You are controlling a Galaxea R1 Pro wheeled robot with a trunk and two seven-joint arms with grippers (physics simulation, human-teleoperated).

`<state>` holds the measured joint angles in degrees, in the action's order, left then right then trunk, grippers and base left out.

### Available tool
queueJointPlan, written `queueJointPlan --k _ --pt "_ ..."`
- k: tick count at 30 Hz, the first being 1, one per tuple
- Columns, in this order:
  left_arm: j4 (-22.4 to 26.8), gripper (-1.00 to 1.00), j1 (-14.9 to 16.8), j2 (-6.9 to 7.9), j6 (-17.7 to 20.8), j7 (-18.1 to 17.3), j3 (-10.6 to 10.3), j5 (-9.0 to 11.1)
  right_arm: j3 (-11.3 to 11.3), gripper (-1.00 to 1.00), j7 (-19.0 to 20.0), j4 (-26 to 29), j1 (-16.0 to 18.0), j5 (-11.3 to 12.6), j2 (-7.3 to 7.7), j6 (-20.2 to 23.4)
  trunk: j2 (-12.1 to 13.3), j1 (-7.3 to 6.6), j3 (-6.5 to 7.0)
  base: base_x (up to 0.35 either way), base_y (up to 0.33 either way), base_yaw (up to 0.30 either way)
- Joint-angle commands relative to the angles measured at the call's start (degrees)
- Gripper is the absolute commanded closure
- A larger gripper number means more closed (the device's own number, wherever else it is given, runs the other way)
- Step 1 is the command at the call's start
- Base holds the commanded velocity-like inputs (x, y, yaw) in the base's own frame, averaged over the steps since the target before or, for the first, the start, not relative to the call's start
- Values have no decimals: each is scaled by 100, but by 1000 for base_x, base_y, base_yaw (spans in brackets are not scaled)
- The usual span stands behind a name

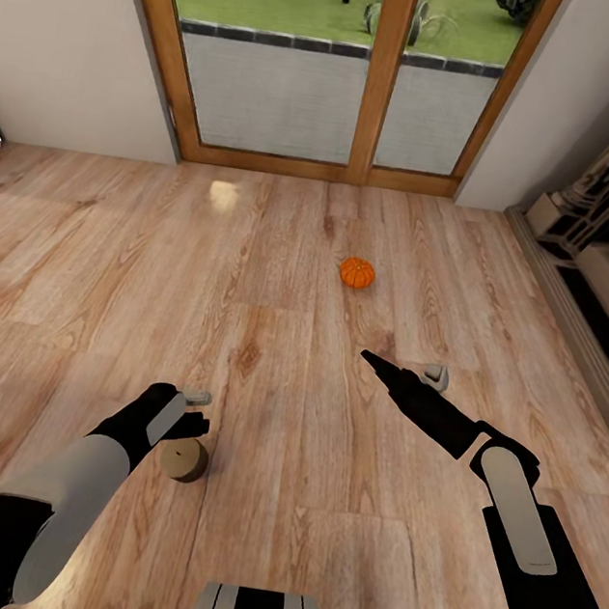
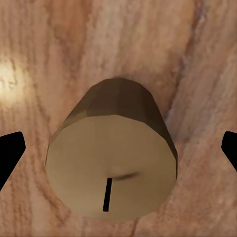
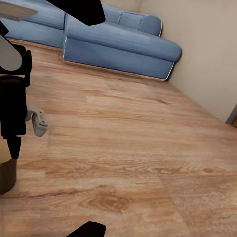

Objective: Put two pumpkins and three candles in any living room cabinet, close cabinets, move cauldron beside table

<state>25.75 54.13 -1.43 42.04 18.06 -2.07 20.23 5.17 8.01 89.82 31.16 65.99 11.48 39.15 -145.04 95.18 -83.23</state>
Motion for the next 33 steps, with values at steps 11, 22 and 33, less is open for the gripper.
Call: queueJointPlan --k 11,22,33 --pt "9 -100 1 2 15 57 -24 51 1 -100 16 0 3 -7 3 14 -5 7 -70 0 0 0" --pt "9 -100 1 -4 15 58 -29 48 1 -100 16 0 1 -7 3 31 -7 9 -92 0 0 0" --pt "3 -100 1 -6 15 57 -25 51 1 -100 16 0 -3 -7 3 40 -13 22 -203 0 0 0"
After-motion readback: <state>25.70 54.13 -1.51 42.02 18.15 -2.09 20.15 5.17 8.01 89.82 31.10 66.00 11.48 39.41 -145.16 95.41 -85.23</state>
